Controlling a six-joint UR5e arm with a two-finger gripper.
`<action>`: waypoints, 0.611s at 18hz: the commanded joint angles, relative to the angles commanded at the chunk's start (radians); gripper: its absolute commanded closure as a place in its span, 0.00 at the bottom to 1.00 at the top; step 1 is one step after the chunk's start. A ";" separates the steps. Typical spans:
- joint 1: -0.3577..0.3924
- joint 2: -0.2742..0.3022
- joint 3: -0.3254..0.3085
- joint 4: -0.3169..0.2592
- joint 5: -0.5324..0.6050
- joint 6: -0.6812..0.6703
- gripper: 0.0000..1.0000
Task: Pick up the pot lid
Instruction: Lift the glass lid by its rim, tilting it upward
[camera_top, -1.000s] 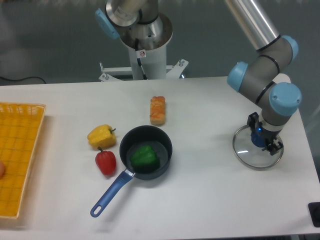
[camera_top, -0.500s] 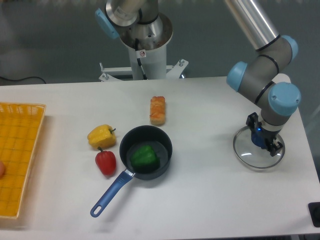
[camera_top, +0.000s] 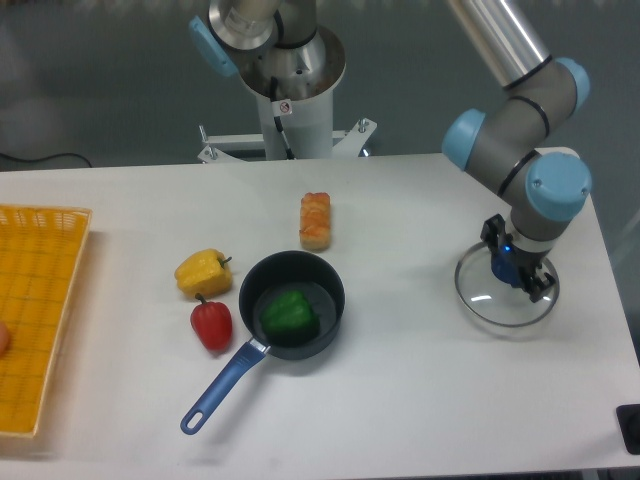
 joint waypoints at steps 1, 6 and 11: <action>0.002 0.011 0.003 -0.026 0.000 0.000 0.39; 0.006 0.054 0.014 -0.123 0.002 -0.002 0.38; 0.006 0.083 0.023 -0.178 0.003 -0.003 0.37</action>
